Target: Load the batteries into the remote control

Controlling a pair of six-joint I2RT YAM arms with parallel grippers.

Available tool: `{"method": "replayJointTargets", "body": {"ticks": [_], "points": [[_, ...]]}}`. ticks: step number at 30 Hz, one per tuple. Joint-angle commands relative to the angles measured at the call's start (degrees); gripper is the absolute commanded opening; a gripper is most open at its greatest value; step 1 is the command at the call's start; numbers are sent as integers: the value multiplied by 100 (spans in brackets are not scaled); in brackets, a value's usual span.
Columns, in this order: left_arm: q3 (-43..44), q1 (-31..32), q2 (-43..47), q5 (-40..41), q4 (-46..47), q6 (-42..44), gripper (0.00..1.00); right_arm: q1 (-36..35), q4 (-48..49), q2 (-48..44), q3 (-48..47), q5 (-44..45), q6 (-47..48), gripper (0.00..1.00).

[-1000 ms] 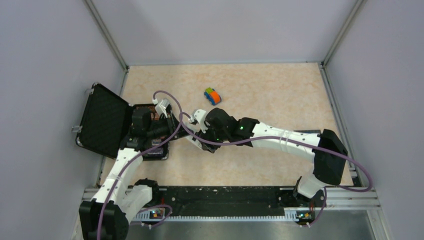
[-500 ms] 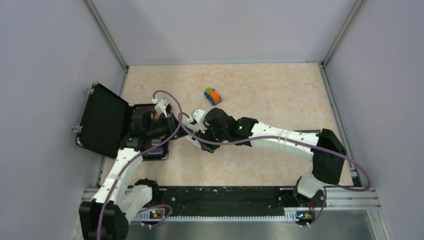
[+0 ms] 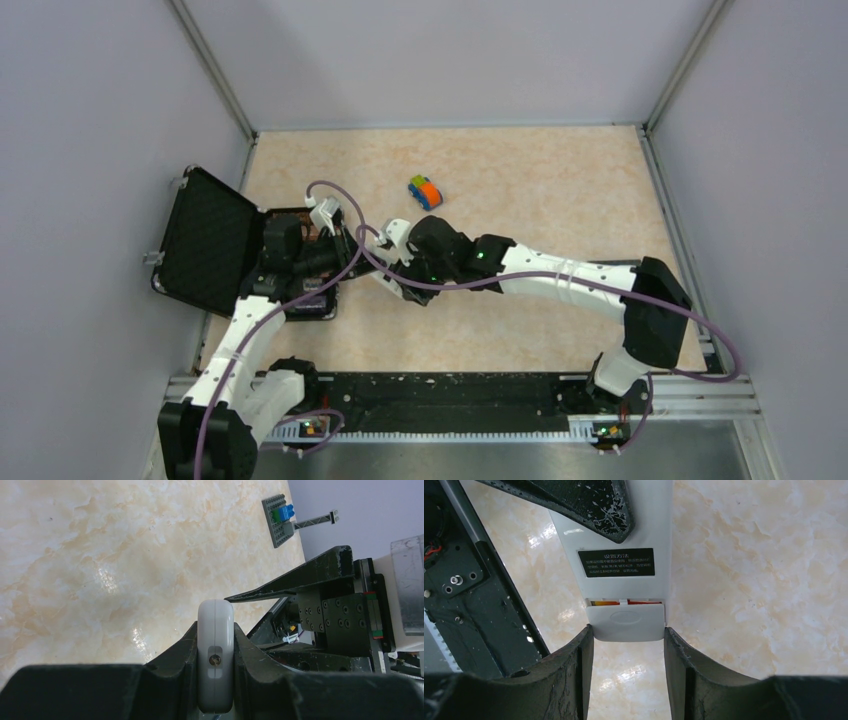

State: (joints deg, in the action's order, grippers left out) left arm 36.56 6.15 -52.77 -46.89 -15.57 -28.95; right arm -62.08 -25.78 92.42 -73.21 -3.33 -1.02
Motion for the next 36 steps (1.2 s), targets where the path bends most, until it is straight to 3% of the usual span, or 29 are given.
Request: {"method": "replayJointTargets", "body": {"ticks": [1, 18, 36], "points": [[264, 26, 56, -136, 168, 91, 0, -73, 43, 138, -315, -125, 67, 41], [251, 26, 127, -161, -77, 521, 0, -75, -22, 213, -449, 33, 67, 41], [222, 26, 207, -303, 90, 384, 0, -73, -49, 368, -423, -44, 6, 41]]}}
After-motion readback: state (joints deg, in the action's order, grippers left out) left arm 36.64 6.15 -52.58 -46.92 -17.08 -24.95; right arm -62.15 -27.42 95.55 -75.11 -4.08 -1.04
